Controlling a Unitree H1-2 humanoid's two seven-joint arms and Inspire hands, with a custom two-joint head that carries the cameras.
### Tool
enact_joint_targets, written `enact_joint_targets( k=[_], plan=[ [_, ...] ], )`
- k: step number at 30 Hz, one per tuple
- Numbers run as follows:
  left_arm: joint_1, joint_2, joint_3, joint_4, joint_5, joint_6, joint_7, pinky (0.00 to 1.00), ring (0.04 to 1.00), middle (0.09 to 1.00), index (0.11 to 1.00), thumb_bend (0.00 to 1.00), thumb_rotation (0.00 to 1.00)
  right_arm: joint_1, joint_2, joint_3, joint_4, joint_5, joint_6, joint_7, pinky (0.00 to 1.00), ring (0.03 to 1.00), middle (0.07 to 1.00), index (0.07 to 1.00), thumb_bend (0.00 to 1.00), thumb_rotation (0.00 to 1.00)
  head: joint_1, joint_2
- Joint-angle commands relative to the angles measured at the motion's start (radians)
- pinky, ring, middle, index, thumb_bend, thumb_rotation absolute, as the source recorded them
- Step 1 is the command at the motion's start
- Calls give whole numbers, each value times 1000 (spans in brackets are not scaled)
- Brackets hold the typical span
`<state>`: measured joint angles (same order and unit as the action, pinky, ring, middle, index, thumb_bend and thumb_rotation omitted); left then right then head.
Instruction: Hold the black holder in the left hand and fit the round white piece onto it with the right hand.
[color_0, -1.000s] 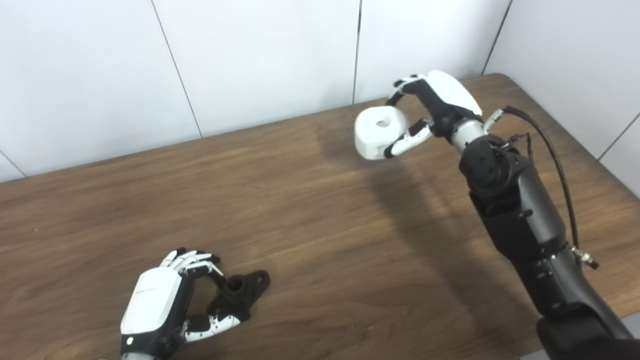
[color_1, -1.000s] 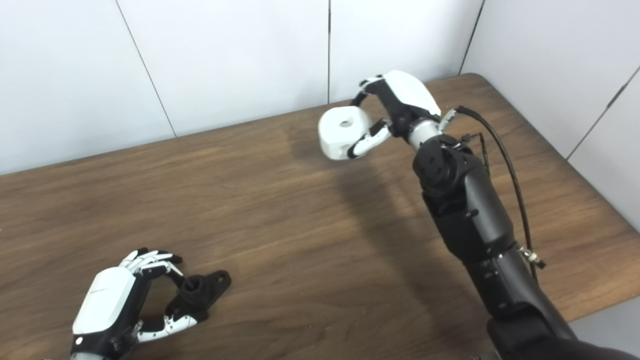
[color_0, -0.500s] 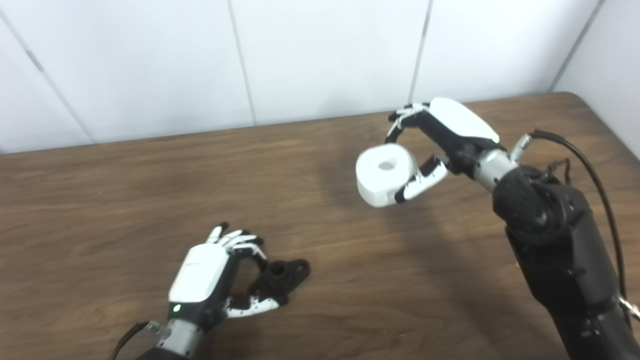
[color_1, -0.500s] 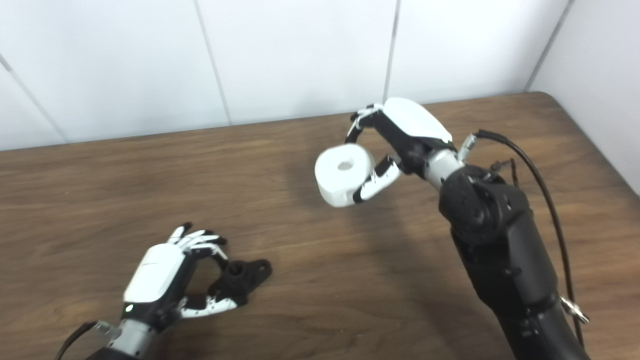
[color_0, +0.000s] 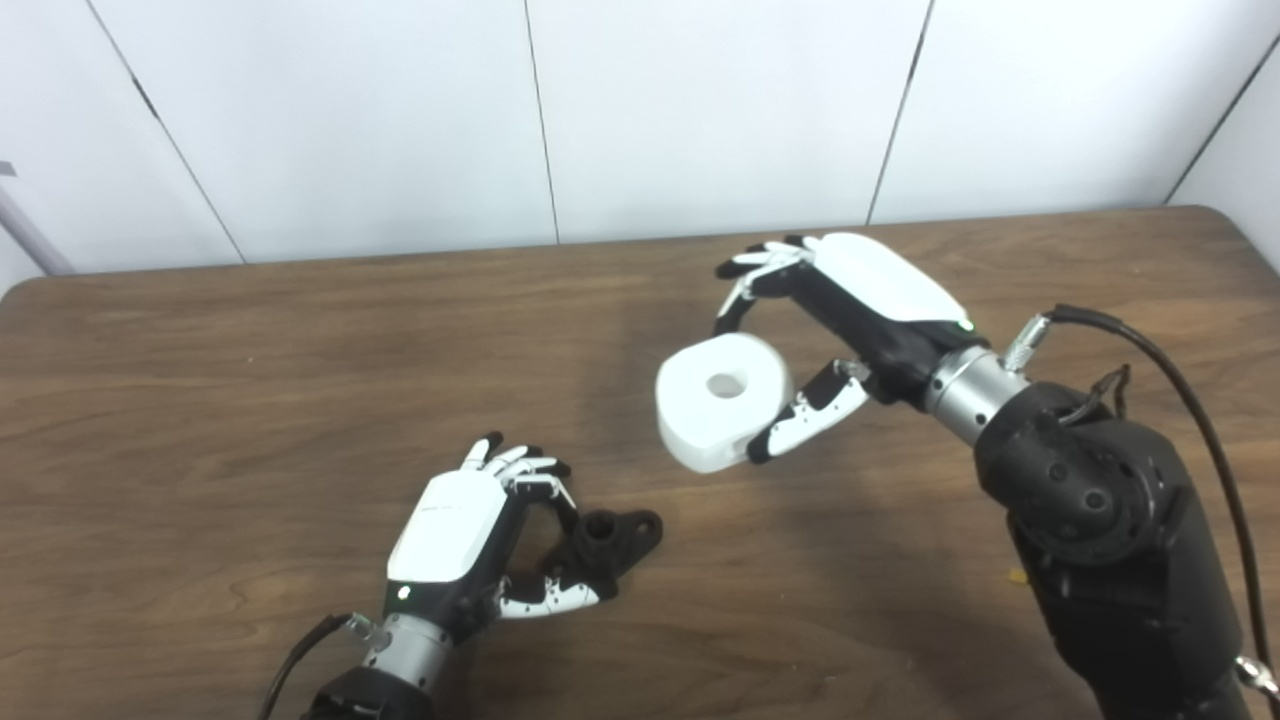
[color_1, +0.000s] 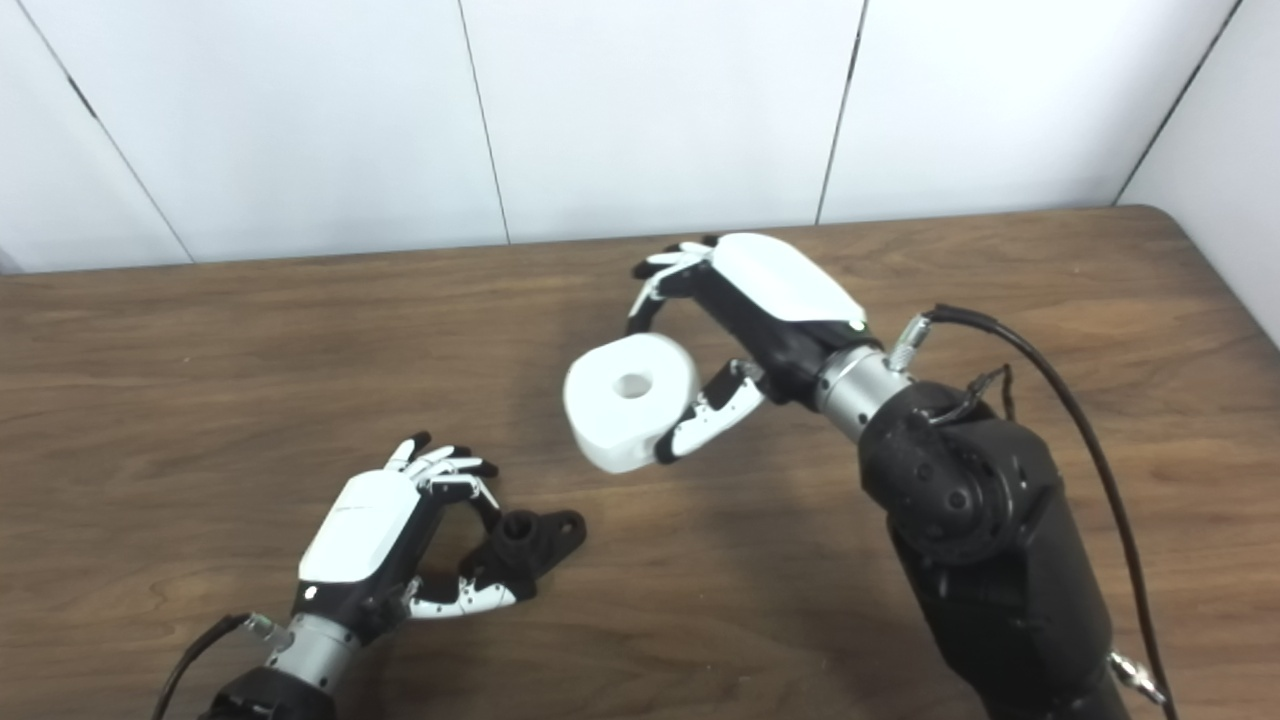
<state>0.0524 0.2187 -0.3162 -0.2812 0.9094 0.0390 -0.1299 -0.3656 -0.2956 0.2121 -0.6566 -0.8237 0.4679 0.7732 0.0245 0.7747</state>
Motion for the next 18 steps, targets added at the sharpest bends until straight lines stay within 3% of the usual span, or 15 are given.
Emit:
enact_joint_targets(
  k=[1, 18],
  plan=[
    [-3, -7, -14, -22, 23, 4, -7, 1000, 878, 791, 485, 522, 52, -22, 9, 8, -38, -4, -8, -5, 1000, 938, 863, 482, 526, 142, 6, 6],
    [-9, -33, -30, -5, 40, 15, 13, 1000, 870, 788, 486, 522, 52, 16, 118, 103, -31, -17, -33, -36, 1000, 945, 857, 481, 525, 143, 32, 33]
  ],
)
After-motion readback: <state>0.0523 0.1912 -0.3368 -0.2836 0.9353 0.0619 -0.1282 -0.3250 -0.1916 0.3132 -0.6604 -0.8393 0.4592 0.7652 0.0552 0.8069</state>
